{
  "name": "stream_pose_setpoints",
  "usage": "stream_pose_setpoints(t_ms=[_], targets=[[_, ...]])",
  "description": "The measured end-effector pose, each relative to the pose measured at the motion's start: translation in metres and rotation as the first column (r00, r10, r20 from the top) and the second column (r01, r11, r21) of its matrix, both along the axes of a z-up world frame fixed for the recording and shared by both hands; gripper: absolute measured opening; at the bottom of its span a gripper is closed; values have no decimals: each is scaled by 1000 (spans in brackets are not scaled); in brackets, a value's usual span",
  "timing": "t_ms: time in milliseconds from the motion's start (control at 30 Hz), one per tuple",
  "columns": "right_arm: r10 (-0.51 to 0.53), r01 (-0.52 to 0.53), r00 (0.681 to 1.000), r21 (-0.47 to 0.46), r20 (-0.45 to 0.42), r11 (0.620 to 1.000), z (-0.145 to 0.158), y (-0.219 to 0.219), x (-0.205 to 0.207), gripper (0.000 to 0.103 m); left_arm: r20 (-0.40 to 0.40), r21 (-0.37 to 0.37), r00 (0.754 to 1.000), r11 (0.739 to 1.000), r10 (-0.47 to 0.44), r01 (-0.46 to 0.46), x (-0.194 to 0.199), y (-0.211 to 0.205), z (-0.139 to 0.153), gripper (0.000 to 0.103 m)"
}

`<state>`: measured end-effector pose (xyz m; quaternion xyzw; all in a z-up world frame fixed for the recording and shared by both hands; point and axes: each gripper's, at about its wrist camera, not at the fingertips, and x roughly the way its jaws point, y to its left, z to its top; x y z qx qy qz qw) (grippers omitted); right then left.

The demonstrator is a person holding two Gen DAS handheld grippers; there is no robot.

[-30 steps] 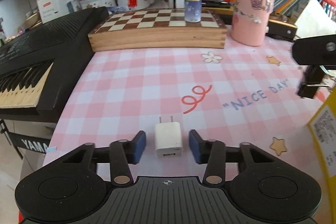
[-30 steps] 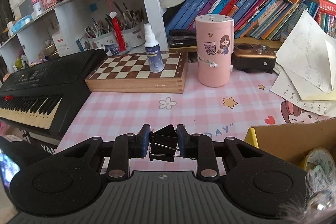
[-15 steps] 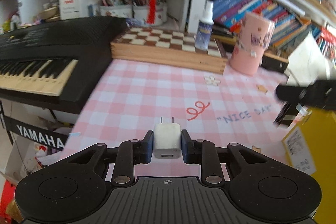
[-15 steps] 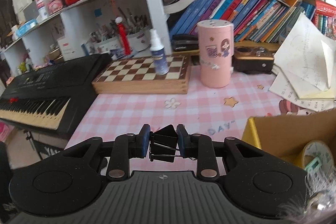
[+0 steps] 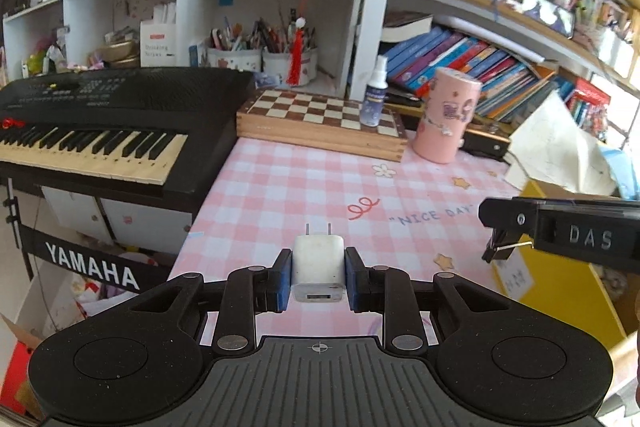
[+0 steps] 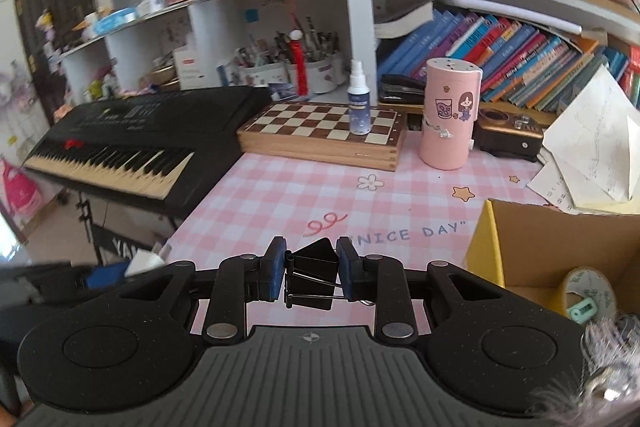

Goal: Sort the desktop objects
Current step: 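Lift the charger and binder clip and carry them toward the yellow box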

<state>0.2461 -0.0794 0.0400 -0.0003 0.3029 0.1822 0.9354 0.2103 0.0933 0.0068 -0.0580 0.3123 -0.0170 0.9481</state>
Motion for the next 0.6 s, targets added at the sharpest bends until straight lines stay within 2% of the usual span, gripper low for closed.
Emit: stream_pose_setpoints(t_ms=[200, 400, 600], targets=[[-24, 24, 1000, 11, 0, 1000, 7, -9, -44, 25, 23, 10, 999, 999, -44, 44, -36, 1, 10, 25], [-90, 93, 994, 50, -60, 994, -3, -9, -87, 25, 37, 11, 996, 997, -83, 82, -73, 3, 15, 25], [-129, 132, 990, 41, -64, 990, -9, -12, -137, 25, 33, 0, 991, 991, -131, 132, -112, 0, 16, 25]])
